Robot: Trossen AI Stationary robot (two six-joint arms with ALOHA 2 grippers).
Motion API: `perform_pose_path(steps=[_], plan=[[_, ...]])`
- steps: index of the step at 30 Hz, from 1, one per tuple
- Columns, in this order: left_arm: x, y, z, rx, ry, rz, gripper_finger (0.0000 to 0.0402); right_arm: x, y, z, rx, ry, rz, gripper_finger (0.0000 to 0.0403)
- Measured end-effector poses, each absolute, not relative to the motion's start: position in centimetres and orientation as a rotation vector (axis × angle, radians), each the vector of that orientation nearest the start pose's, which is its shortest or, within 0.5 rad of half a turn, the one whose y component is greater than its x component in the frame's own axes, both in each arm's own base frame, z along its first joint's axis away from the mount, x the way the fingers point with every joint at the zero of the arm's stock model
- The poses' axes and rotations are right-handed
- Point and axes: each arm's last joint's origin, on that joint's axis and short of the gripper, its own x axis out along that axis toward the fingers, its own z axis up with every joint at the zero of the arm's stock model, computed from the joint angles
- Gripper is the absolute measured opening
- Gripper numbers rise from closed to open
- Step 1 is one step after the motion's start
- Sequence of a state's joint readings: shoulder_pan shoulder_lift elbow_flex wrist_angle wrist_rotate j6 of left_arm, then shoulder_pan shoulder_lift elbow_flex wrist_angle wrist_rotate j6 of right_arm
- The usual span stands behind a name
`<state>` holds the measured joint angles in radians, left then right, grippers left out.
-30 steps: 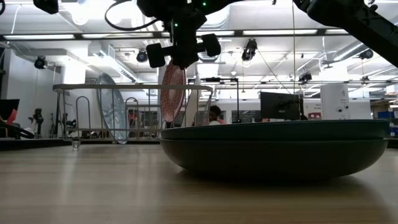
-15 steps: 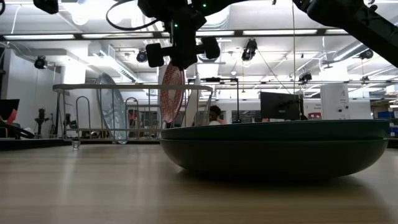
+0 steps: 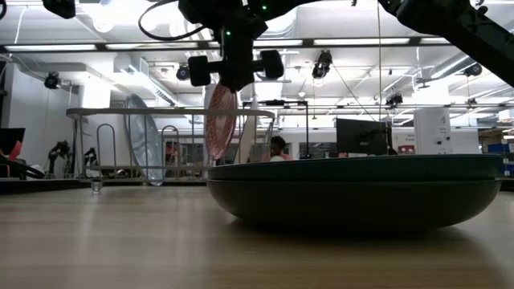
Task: Sort dishes
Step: Put the red patterned plate into the dish rack
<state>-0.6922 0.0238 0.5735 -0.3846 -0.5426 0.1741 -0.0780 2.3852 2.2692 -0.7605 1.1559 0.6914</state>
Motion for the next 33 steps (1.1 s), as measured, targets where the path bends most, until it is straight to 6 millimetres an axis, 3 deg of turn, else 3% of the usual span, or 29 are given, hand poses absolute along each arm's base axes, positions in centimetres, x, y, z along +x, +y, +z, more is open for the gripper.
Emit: perform_pose_path(steps=[15, 22, 33], plan=[[2.9, -0.4, 30.4, 0.078, -0.148, -0.136, 0.0152, 51.2, -6.2, 25.5, 0.138, 0.339, -1.312, 0.0000], [2.9, -0.2, 30.4, 0.072, -0.134, -0.042, 0.0152, 51.2, -5.8, 25.1, 0.129, 0.339, -1.316, 0.0000], [2.9, -0.2, 30.3, 0.071, -0.129, -0.036, 0.0152, 51.2, -5.8, 24.2, 0.152, 0.334, -1.325, 0.0000]])
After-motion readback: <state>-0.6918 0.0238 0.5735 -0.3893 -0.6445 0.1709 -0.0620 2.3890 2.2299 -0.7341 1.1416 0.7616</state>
